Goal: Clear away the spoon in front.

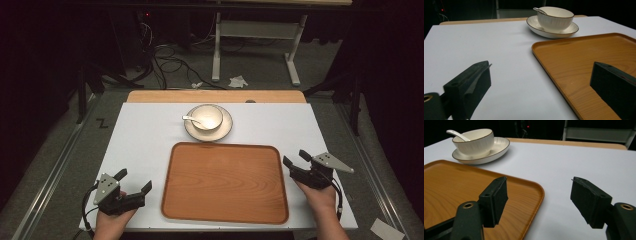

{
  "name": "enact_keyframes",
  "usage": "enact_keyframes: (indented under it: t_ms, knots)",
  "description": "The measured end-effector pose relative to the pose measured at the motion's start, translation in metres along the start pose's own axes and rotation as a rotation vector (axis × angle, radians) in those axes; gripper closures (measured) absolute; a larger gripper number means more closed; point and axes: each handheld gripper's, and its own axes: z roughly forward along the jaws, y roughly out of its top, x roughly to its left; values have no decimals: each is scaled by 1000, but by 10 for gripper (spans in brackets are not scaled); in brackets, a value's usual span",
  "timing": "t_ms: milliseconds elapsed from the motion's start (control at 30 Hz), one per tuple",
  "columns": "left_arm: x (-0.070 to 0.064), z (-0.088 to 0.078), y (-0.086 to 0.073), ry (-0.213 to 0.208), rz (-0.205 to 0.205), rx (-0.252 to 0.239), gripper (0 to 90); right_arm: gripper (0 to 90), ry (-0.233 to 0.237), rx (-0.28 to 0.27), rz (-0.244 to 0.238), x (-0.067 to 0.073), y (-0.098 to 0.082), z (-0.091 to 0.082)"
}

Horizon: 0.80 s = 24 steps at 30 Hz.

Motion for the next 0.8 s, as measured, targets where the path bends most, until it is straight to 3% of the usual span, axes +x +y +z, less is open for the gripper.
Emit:
enact_keyframes:
  t_ms: [67, 200, 367, 467, 667, 800]
  knots:
    - [0, -4, -2, -12, 9, 9, 119, 332, -27, 17, 40, -2, 3, 14]
    - [5, -20, -6, -5, 27, -3, 158, 328, -37, 47, 44, 0, 2, 20]
    - [16, -32, -8, 2, -11, -20, 165, 351, -78, 67, 69, 4, 4, 19]
    - [17, -36, -8, 0, -40, -29, 164, 352, -67, 88, 78, 5, 1, 21]
    - [9, -29, -7, -11, -37, 5, 164, 350, -38, 127, 69, 5, -3, 27]
    - [4, -18, -8, -26, -33, 42, 164, 347, -14, 118, 59, 6, -3, 26]
